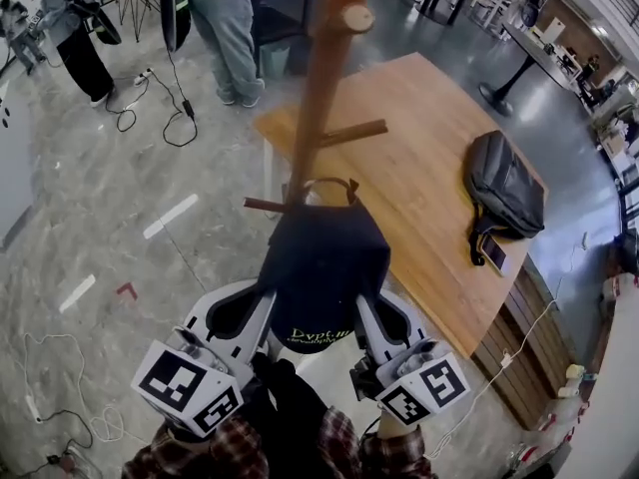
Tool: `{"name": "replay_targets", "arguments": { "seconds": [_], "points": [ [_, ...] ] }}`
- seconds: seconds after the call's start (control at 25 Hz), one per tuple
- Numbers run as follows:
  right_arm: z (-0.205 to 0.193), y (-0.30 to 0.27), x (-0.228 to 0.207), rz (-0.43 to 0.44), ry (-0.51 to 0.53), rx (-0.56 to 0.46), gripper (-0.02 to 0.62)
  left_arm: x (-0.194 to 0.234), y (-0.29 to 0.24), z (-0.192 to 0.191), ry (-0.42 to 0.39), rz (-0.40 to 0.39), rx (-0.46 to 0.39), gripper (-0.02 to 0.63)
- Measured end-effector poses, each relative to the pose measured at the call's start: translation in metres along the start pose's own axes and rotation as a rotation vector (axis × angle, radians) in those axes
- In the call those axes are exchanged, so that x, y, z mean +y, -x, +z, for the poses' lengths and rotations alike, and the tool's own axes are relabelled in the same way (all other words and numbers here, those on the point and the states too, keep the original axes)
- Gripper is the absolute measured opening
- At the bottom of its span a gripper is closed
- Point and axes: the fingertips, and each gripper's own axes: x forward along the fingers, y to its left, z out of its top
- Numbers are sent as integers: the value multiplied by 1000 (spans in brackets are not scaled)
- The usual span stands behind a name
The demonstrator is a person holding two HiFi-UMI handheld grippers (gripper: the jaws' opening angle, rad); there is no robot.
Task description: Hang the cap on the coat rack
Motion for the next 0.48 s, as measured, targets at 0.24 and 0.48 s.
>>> {"name": "replay_targets", "arguments": {
  "seconds": [0.24, 0.48],
  "points": [
    [-36, -9, -9, -6, -14, 55, 44, 16, -2, -34, 25, 15, 36, 20],
    [-65, -18, -18, -6, 26, 95, 44, 30, -7, -59, 30, 28, 31, 20]
  ]
}}
